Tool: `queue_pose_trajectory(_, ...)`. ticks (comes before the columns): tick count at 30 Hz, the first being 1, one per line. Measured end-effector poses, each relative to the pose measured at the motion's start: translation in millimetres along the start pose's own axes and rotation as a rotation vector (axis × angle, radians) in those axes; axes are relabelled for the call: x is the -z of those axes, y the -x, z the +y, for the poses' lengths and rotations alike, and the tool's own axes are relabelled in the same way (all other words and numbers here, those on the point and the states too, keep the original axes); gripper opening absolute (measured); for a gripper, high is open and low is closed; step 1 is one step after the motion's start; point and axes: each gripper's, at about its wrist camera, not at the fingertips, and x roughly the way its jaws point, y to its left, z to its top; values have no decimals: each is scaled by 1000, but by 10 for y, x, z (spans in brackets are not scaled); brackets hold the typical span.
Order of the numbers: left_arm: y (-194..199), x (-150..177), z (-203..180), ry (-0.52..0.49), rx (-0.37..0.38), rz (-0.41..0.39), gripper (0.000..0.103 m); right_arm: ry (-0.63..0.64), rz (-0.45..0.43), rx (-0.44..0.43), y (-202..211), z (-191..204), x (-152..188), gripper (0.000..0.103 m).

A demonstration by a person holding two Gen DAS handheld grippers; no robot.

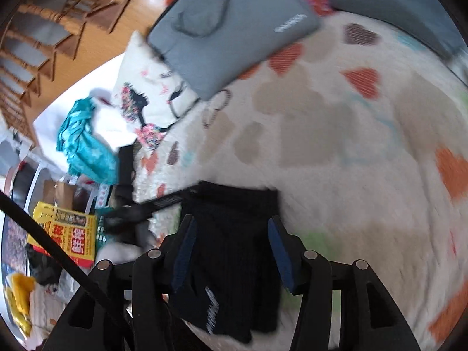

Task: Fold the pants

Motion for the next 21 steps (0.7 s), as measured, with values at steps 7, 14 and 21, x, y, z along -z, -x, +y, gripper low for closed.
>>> queue_pose_trajectory(7, -16, -58, 203, 78, 86, -19, 38, 49, 290, -121, -1088, 131, -338, 56)
queue_pose_trajectory(14, 289, -35, 433, 147, 166, -74, 38, 18, 164, 285, -1183, -188, -466, 38)
queue_pose_trajectory(21, 836, 311, 674, 216, 250, -139, 38, -70, -24, 241, -351, -289, -272, 53)
